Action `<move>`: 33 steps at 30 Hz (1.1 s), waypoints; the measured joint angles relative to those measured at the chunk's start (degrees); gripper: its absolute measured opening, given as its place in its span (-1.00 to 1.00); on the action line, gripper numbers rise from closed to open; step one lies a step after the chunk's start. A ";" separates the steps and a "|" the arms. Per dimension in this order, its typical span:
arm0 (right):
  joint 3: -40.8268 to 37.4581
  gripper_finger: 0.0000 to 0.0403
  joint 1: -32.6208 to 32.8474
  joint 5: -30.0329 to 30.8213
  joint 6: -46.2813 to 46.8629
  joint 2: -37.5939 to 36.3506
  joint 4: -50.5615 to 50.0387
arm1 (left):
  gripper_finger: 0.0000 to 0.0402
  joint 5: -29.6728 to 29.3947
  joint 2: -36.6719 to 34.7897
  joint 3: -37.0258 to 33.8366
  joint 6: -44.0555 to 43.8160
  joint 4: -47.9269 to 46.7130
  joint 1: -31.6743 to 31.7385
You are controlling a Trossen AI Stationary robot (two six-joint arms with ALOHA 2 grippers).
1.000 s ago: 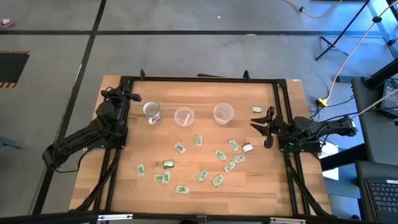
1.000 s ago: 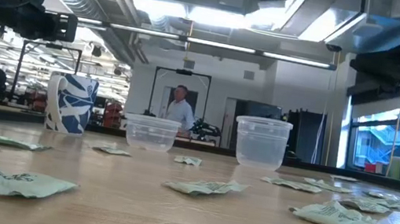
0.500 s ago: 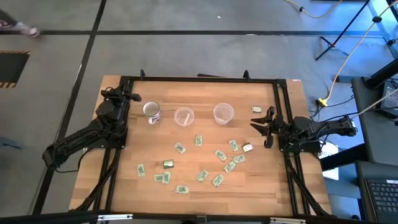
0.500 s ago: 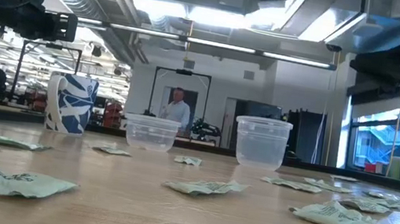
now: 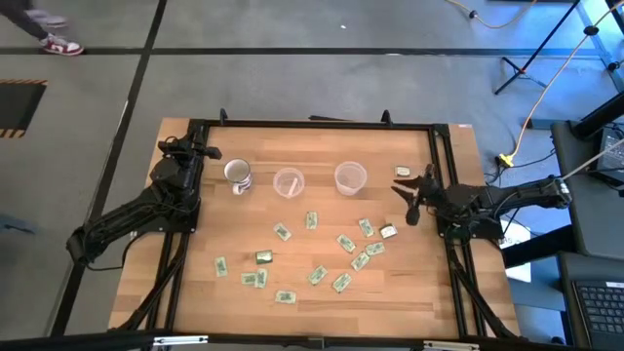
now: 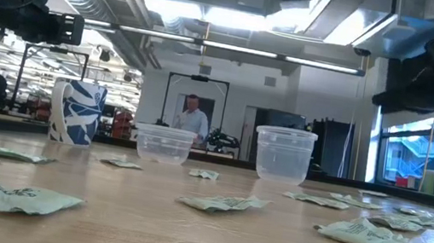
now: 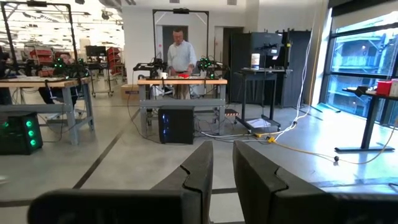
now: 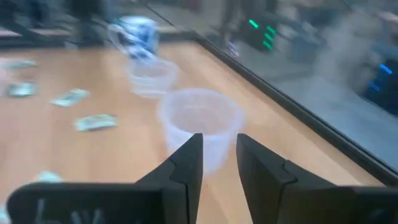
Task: Pick and place items into bin
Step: Put the green truvia packet into the left transparent bin
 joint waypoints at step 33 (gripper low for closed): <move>33.09 -0.50 -35.61 -18.04 19.22 53.03 -37.70 | -0.72 0.01 0.00 -0.02 -0.04 0.00 -0.01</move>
